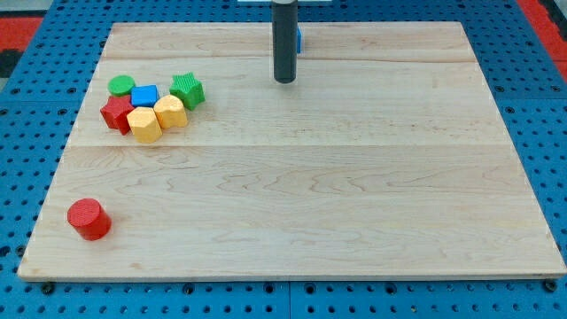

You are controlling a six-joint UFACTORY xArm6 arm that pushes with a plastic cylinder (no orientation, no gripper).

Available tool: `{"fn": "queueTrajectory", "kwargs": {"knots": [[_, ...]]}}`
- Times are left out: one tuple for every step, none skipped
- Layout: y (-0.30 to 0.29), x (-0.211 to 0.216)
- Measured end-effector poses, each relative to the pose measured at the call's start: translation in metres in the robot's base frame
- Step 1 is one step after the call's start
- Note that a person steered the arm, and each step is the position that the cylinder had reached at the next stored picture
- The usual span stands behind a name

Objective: Move your arm towards the center of the board

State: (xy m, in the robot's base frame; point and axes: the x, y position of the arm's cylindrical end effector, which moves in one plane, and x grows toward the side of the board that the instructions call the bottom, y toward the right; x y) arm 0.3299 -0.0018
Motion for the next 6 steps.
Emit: {"fn": "queueTrajectory", "kwargs": {"knots": [[-0.008, 0.013], [-0.033, 0.013], [-0.045, 0.023], [-0.043, 0.056], [-0.045, 0.062], [-0.045, 0.071]]}}
